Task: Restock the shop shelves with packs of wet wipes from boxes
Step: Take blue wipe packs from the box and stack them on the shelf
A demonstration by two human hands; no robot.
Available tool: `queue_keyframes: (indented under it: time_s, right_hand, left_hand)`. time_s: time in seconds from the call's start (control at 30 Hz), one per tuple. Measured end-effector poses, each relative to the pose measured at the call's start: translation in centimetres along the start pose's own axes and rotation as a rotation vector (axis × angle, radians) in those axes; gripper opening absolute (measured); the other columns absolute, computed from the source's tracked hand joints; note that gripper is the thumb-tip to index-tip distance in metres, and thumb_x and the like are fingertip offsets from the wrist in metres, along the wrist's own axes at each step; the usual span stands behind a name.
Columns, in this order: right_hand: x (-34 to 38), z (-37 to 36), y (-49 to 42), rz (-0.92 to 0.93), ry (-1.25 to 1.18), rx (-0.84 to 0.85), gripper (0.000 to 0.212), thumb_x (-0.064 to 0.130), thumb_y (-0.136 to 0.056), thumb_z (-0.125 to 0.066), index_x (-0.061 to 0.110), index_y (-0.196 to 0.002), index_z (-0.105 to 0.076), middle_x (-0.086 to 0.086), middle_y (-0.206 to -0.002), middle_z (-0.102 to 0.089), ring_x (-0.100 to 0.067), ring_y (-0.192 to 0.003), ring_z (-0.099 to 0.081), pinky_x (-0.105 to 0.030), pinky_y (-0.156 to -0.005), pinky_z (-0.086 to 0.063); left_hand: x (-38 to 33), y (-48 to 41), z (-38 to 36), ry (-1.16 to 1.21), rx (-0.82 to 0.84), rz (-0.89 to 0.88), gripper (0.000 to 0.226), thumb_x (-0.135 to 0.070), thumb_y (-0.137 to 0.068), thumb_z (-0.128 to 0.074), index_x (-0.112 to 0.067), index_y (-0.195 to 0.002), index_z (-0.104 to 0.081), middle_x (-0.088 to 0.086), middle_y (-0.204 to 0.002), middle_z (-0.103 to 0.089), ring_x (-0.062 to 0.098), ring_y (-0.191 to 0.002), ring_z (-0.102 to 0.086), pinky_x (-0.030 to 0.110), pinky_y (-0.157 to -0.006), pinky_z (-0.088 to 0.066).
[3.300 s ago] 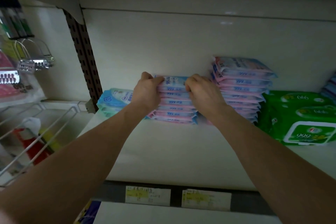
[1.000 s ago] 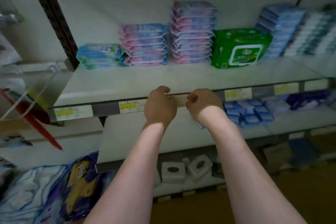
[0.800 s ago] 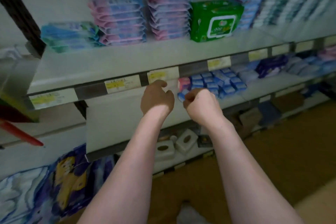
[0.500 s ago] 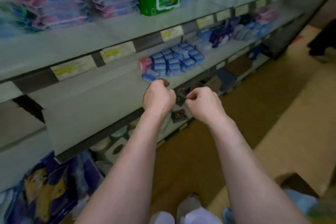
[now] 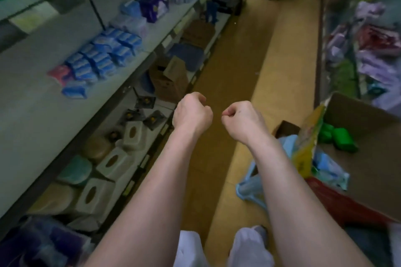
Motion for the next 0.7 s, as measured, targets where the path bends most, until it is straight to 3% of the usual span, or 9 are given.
queue_keyframes:
  time_s: [0.2, 0.33, 0.53, 0.7]
  right_hand:
    - [-11.6, 4.7, -1.5, -0.137, -0.031, -0.008, 0.013, 0.021, -0.091, -0.056, 0.022, -0.093, -0.069, -0.005, -0.098, -0.068, -0.026, -0.089, -0.058, -0.024, -0.07, -0.038]
    - [-18.1, 7.3, -3.1, -0.198, -0.055, 0.0, 0.017, 0.019, -0.091, -0.056, 0.021, -0.098, -0.071, -0.006, -0.105, -0.069, -0.028, -0.101, -0.061, -0.026, -0.076, -0.044]
    - [-28.4, 11.3, -5.8, -0.297, -0.11, -0.019, 0.018, 0.02, -0.091, -0.057, 0.018, -0.099, -0.073, -0.008, -0.111, -0.068, -0.029, -0.109, -0.06, -0.031, -0.088, -0.048]
    - [-35.8, 13.6, -7.3, -0.367, -0.158, -0.042, 0.017, 0.023, -0.091, -0.059, 0.02, -0.101, -0.072, -0.005, -0.113, -0.067, -0.028, -0.108, -0.059, -0.03, -0.087, -0.046]
  left_hand:
    - [-6.7, 2.2, -11.1, -0.045, 0.136, -0.029, 0.037, -0.017, -0.09, -0.058, -0.025, -0.126, -0.057, 0.0, -0.123, -0.061, 0.021, -0.113, -0.058, 0.034, -0.091, -0.051]
    - [-10.5, 3.3, -18.0, -0.076, 0.233, -0.032, 0.036, -0.016, -0.087, -0.057, -0.027, -0.122, -0.059, 0.0, -0.121, -0.062, 0.023, -0.112, -0.059, 0.039, -0.091, -0.053]
    - [-15.9, 4.2, -27.3, -0.17, 0.33, -0.056, 0.034, -0.018, -0.089, -0.054, -0.028, -0.121, -0.06, 0.002, -0.12, -0.063, 0.023, -0.113, -0.057, 0.033, -0.091, -0.049]
    - [-19.5, 5.2, -33.5, -0.207, 0.469, -0.065, 0.034, -0.019, -0.088, -0.055, -0.029, -0.12, -0.059, 0.002, -0.118, -0.063, 0.025, -0.109, -0.058, 0.04, -0.092, -0.052]
Point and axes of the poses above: each hand's wrist, its own y-axis away from the middle knuckle, its own z-axis out of the back of the hand, x = y × z, the point moved 6 cm from there along -y, towards the middle knuckle
